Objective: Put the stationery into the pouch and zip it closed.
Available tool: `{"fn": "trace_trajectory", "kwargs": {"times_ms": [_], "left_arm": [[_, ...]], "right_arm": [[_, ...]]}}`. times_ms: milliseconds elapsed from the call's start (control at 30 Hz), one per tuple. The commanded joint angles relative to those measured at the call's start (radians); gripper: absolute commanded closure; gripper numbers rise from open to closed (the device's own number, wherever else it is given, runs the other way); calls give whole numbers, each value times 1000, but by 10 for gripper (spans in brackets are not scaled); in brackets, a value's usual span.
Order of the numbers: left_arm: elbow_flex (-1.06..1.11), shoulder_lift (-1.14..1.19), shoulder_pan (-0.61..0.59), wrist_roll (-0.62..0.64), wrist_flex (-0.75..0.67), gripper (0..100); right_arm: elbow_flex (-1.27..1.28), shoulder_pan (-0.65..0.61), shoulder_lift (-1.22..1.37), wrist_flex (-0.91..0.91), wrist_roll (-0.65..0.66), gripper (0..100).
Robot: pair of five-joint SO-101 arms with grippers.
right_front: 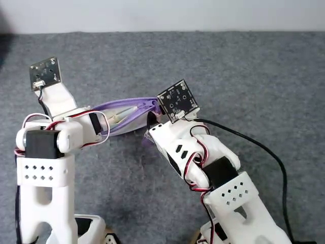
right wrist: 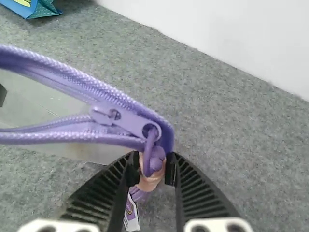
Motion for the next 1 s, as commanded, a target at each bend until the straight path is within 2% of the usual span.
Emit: {"fn": "trace_trajectory", "kwargs": {"times_ms": [0,133,467,633,967], "left_arm": [[-1,-3,-2,11,2,987],[-1,-3,-2,11,0,987],[-1,-3,-2,11,2,987],[-1,-3,-2,11,5,987],[-1,-3,-2,11,0,987]], "right_arm": [[-20,4,27,-1,14,922],[-17,4,27,2,14,855],[-17,18,21,15,14,916],[-25,62,18,44,49,915],[-81,62,16,119,58,914]]}}
